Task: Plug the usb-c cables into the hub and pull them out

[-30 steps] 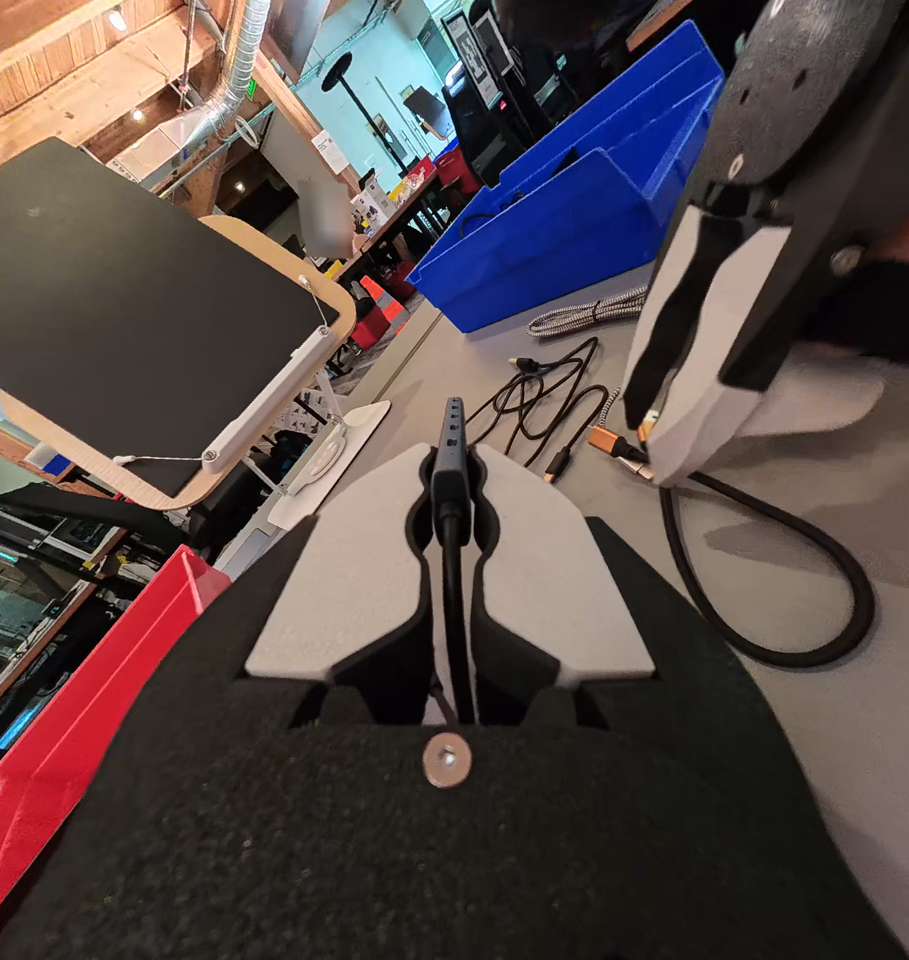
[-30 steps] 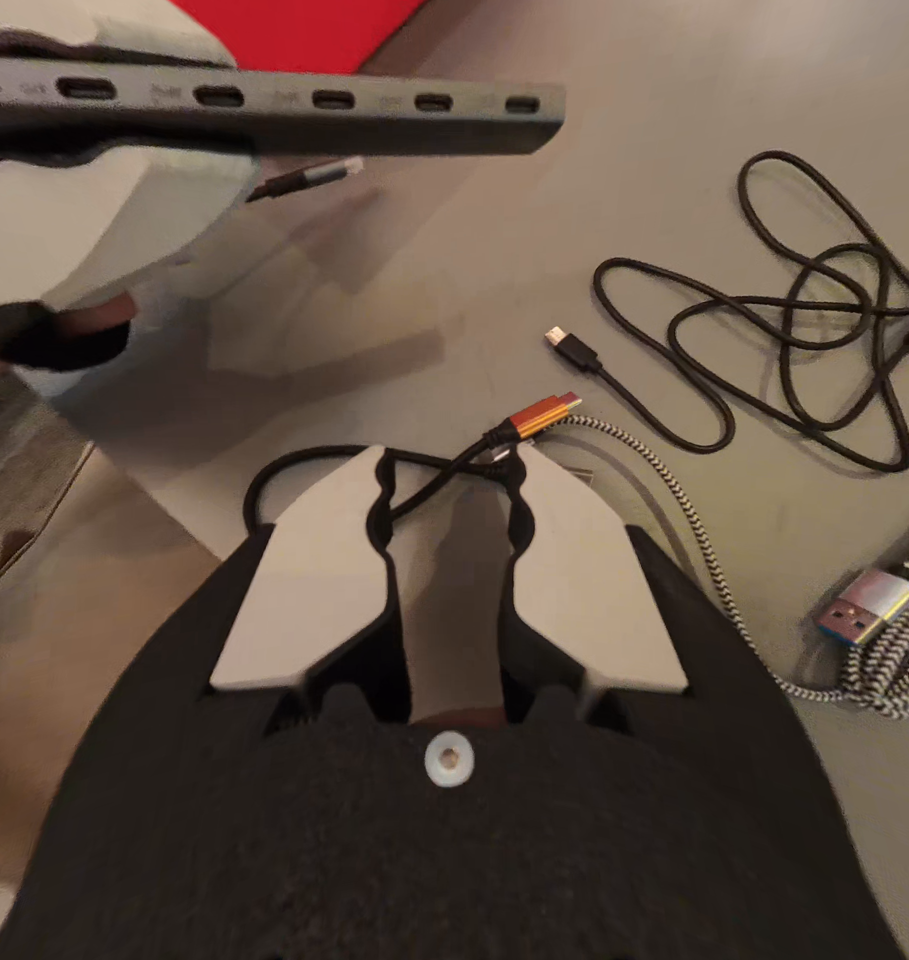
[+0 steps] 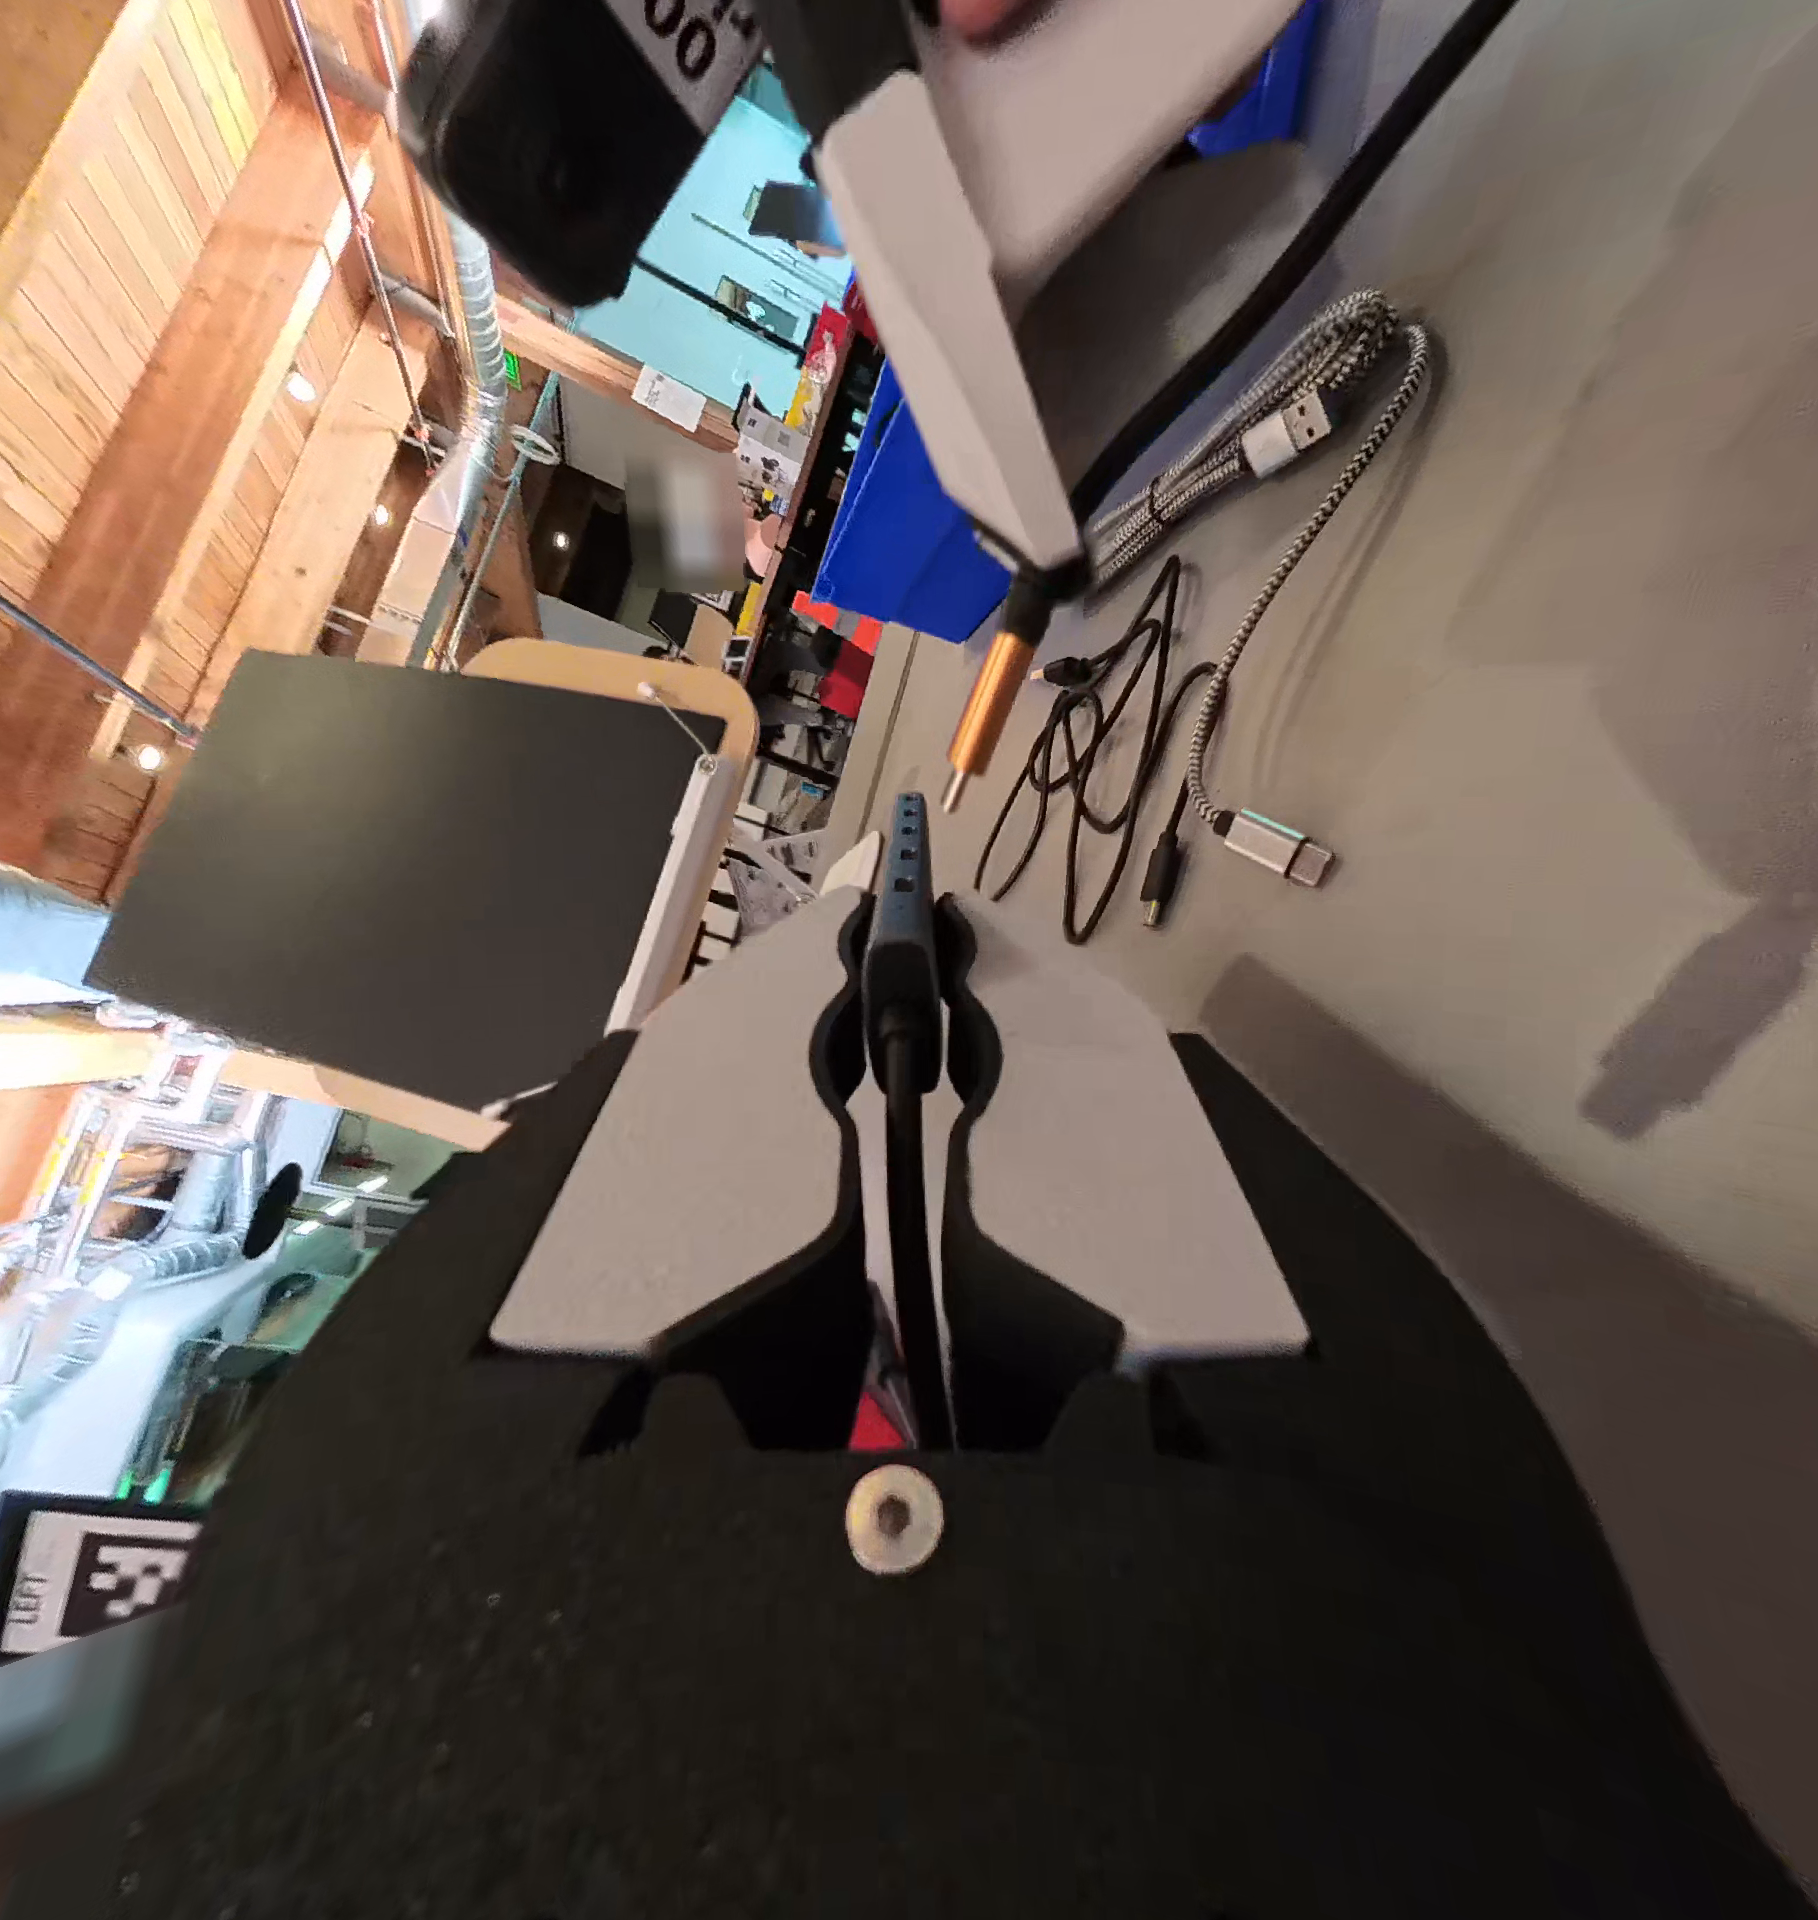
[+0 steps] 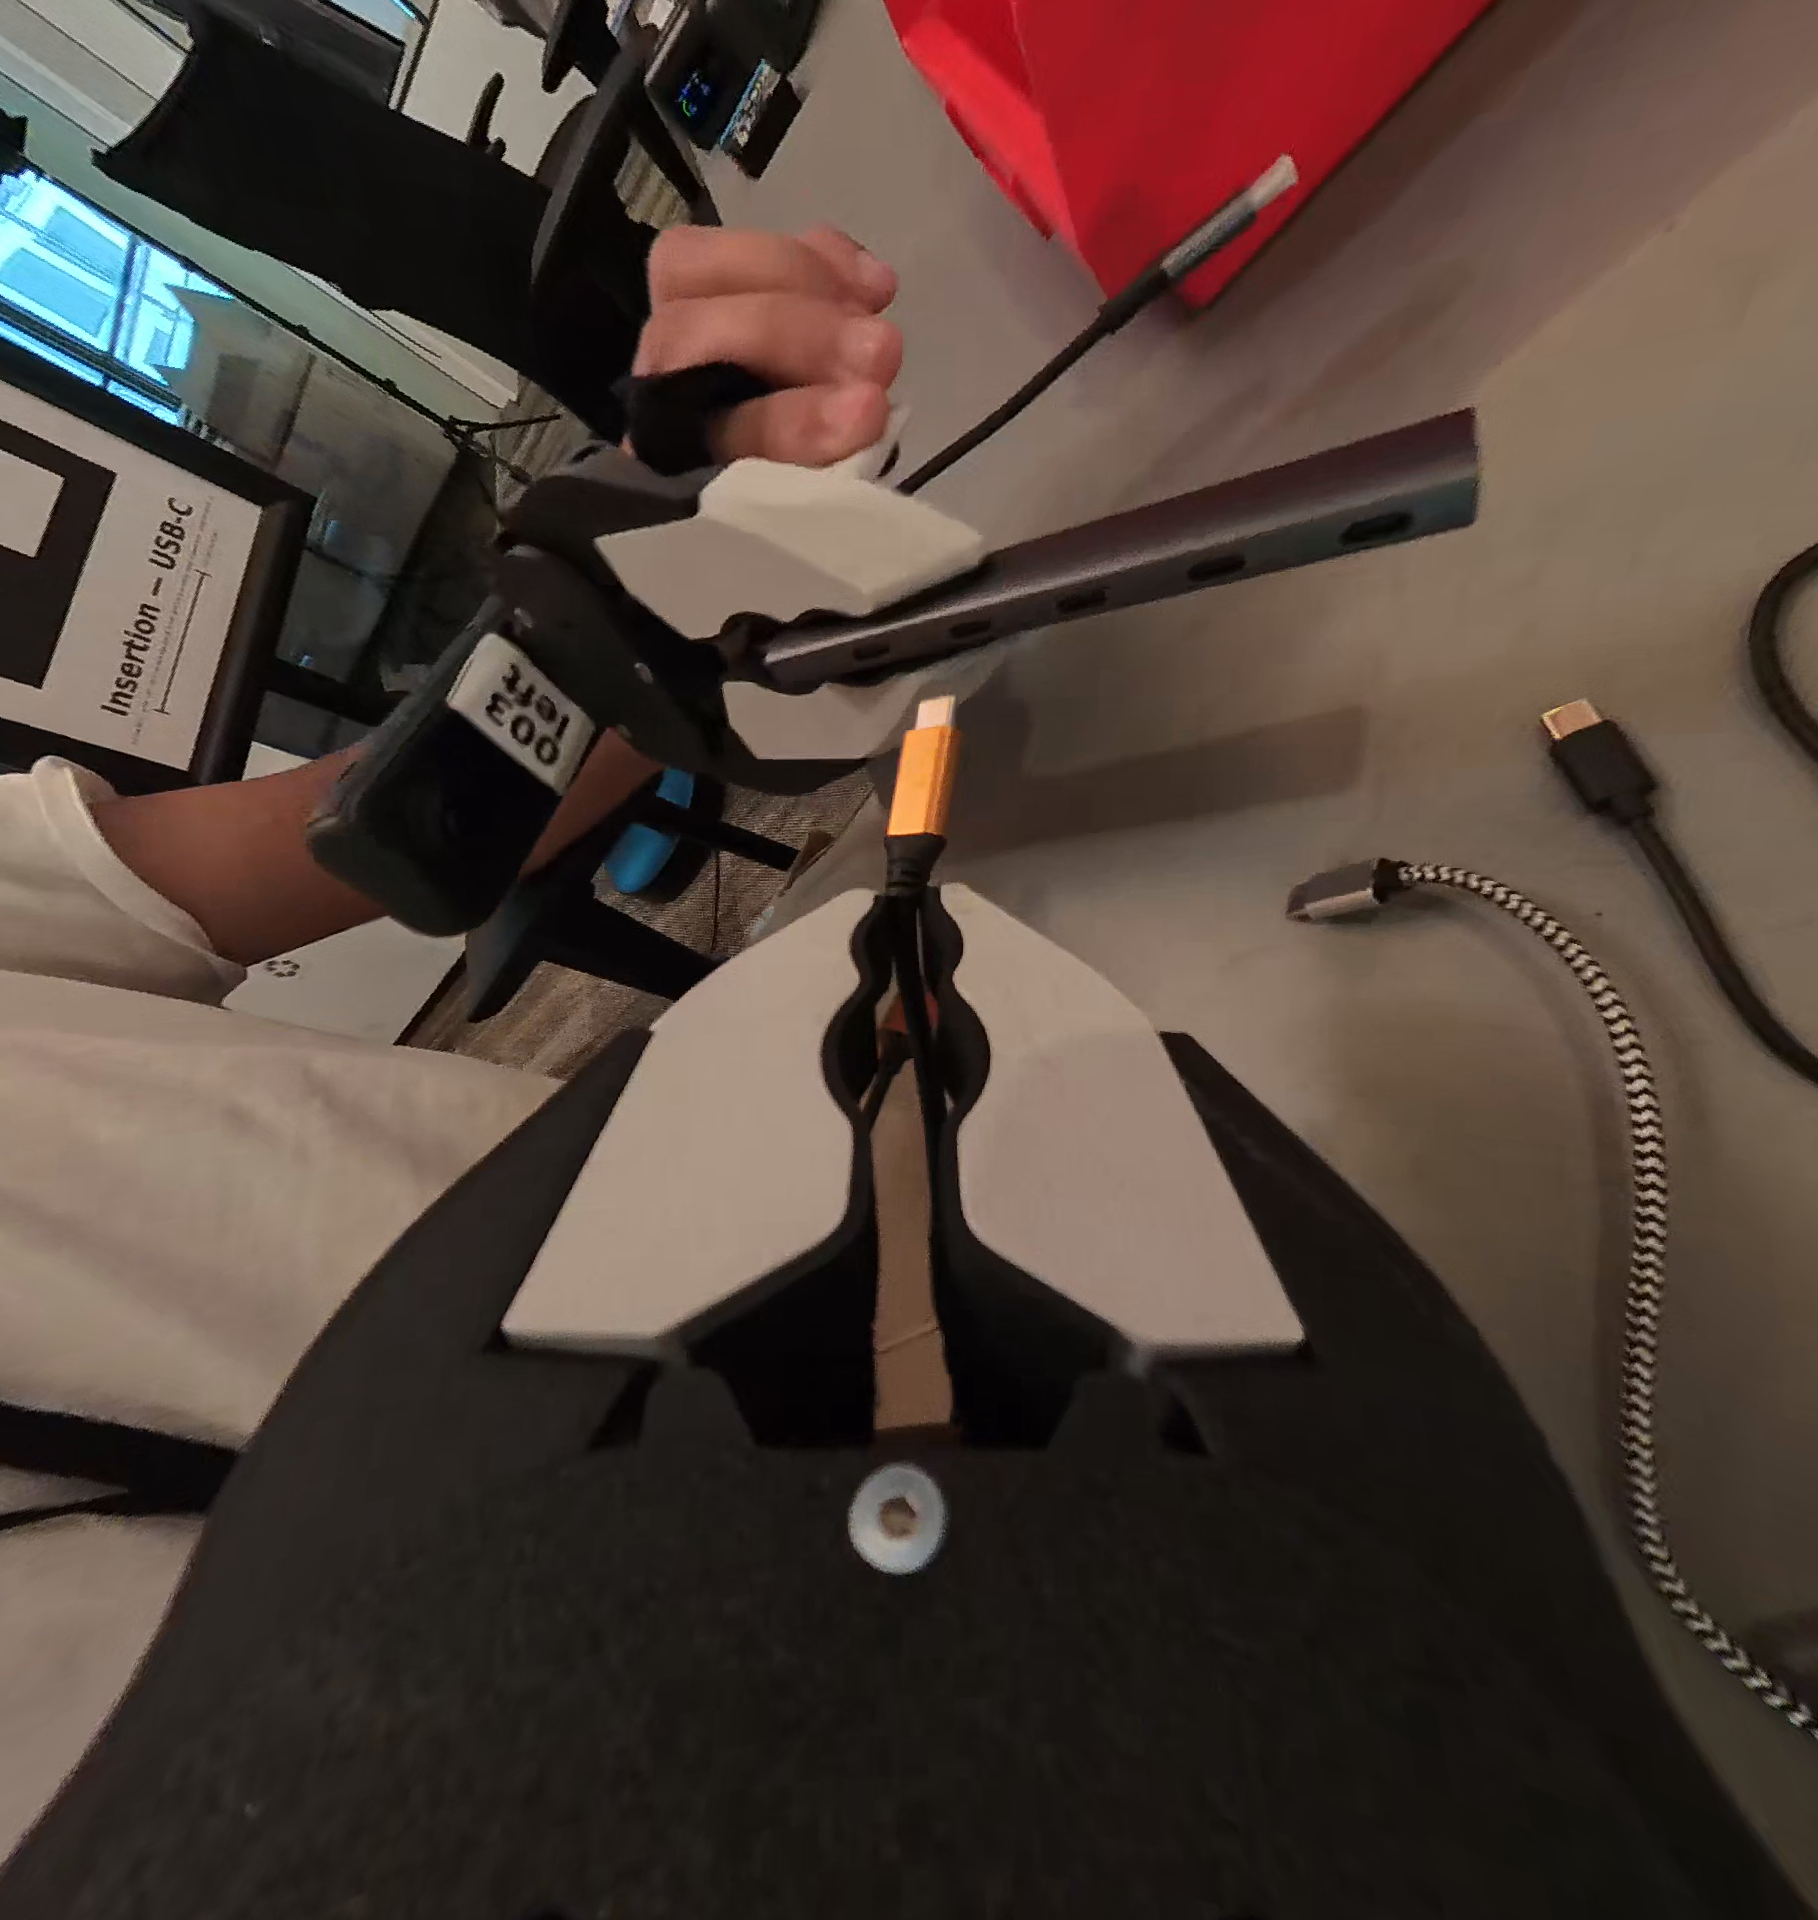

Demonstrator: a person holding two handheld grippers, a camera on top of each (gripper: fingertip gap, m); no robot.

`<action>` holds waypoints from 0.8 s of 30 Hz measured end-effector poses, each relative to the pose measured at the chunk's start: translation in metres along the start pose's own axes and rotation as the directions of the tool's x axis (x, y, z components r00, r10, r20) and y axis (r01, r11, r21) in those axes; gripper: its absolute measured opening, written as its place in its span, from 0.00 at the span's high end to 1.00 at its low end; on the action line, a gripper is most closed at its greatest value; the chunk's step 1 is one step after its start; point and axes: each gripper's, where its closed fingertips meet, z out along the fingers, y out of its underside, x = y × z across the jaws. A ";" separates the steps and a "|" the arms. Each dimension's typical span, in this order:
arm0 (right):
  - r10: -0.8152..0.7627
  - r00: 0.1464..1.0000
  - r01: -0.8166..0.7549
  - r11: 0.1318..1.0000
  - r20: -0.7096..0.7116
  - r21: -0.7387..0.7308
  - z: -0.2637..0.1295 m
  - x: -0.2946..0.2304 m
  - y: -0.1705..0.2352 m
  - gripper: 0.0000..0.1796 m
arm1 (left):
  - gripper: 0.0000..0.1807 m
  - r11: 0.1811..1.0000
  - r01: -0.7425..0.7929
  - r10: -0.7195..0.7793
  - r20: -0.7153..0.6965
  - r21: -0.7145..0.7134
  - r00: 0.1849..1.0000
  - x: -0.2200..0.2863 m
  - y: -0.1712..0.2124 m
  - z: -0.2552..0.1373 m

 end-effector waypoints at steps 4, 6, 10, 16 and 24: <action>0.012 1.000 -0.012 1.000 0.006 0.009 -0.002 0.002 -0.001 0.98 | 0.95 0.999 -0.053 0.053 -0.019 0.014 0.998 0.007 -0.007 0.000; 0.018 1.000 -0.019 1.000 0.025 0.007 -0.002 0.000 0.000 0.97 | 0.95 0.998 -0.068 0.069 -0.018 0.010 0.997 0.008 -0.009 0.001; 0.005 1.000 -0.004 1.000 0.024 -0.029 0.000 -0.001 0.007 0.97 | 0.95 0.998 -0.067 0.067 -0.037 0.008 0.997 0.012 -0.008 0.003; 0.008 1.000 -0.006 0.998 0.027 -0.057 0.007 -0.004 0.012 0.97 | 0.95 0.998 -0.068 0.068 -0.055 -0.002 0.996 0.016 -0.006 0.005; 0.005 1.000 -0.003 0.998 0.028 -0.061 0.009 -0.006 0.012 0.98 | 0.95 0.996 -0.089 0.089 -0.061 -0.004 0.994 0.019 -0.005 0.005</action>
